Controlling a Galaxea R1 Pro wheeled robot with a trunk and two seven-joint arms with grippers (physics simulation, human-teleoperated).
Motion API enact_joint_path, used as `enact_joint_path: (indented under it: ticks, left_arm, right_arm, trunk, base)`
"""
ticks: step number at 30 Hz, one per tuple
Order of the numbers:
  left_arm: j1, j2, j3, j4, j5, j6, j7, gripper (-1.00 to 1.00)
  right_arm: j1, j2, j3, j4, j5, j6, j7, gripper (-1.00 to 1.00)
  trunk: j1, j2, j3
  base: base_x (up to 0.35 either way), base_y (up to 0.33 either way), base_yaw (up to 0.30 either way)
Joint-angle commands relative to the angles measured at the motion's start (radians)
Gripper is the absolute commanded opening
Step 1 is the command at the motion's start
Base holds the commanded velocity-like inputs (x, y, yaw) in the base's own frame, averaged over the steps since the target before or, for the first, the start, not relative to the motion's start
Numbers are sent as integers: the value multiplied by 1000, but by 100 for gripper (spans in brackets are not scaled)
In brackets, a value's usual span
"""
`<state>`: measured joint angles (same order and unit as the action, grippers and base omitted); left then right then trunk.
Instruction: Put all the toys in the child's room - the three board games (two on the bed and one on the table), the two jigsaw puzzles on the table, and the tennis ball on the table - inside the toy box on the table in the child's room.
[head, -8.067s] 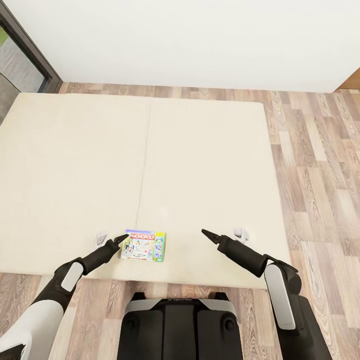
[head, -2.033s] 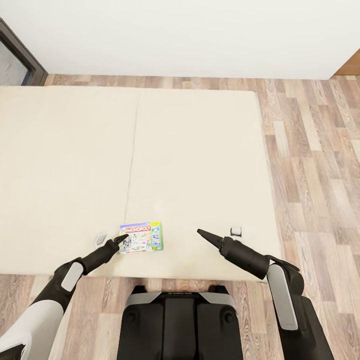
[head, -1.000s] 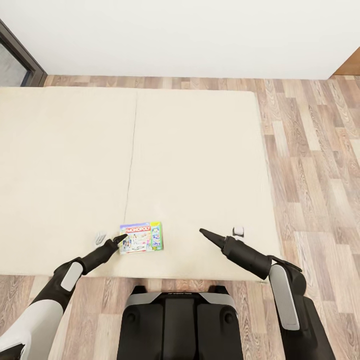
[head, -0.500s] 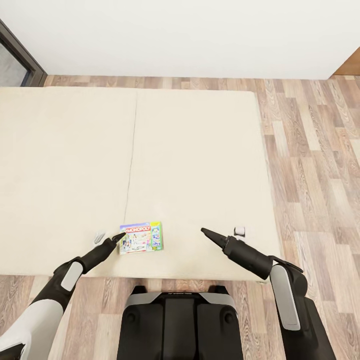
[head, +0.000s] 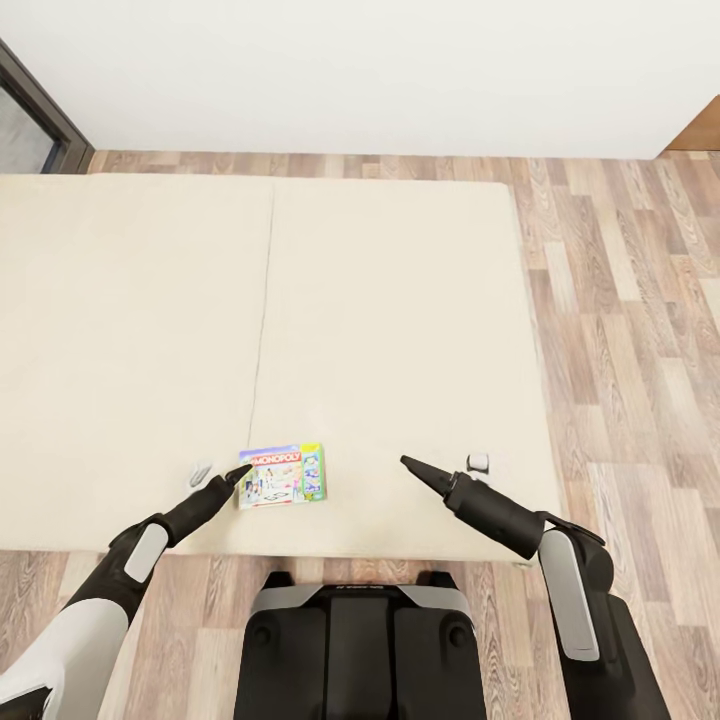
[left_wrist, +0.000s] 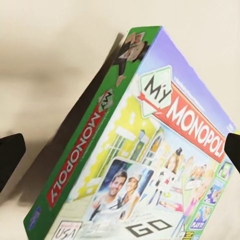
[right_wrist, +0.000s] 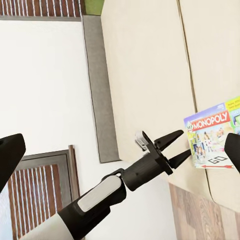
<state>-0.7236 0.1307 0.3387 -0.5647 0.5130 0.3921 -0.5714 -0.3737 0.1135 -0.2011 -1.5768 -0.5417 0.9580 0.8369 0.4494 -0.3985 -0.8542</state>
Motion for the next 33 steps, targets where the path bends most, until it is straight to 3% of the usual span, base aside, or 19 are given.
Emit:
enact_joint_path:
  ticks: [1,33]
  left_arm:
    - [0,0,3,0,6,8,-2,100]
    - [0,0,4,6,17,-7,-4,100]
  right_arm:
    - [-1,1,-2,0,4,4,5,100]
    - [-1,0,-3,1,5,4,5,100]
  trunk:
    - [1,-1,0]
    - [1,-1,6]
  base:
    - [0,0,-64]
    - [0,0,-27]
